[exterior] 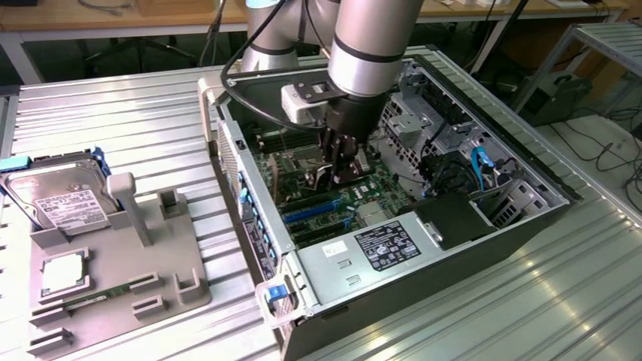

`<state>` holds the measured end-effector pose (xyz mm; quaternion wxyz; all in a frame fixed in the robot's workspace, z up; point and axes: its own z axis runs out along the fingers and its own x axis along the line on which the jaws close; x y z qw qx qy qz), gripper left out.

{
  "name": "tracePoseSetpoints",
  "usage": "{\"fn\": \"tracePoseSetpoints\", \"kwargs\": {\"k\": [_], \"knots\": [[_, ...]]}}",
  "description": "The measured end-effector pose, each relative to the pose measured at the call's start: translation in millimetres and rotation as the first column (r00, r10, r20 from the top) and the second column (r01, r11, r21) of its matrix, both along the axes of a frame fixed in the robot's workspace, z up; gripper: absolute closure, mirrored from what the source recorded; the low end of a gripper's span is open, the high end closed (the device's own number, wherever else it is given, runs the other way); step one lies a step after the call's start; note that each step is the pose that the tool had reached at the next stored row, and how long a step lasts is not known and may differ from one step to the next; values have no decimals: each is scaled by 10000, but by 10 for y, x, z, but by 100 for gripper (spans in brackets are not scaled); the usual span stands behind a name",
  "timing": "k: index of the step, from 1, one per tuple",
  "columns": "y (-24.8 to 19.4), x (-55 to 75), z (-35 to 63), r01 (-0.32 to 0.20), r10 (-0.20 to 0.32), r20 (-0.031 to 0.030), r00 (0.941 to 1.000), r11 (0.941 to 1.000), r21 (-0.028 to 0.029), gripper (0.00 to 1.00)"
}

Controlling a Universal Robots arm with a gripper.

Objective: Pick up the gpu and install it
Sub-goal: 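Insert the gpu into the slot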

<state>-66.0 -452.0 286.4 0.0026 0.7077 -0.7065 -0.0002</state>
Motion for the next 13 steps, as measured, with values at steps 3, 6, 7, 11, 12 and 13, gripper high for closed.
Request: {"fn": "tracePoseSetpoints", "kwargs": {"k": [3, 6, 7, 11, 12, 13], "knots": [[0, -29, -14, -8, 8, -1, 10000, 10000, 0, 73], [-3, -49, -38, -9, 9, -1, 10000, 10000, 1, 73], [-9, -51, -47, -10, 10, -1, 10000, 10000, 0, 73], [-26, -56, -89, -8, 8, 0, 10000, 10000, 11, 73], [-27, -56, -101, -8, 8, 0, 10000, 10000, 12, 73], [-28, -57, -115, -9, 9, 0, 10000, 10000, 13, 73]]}}
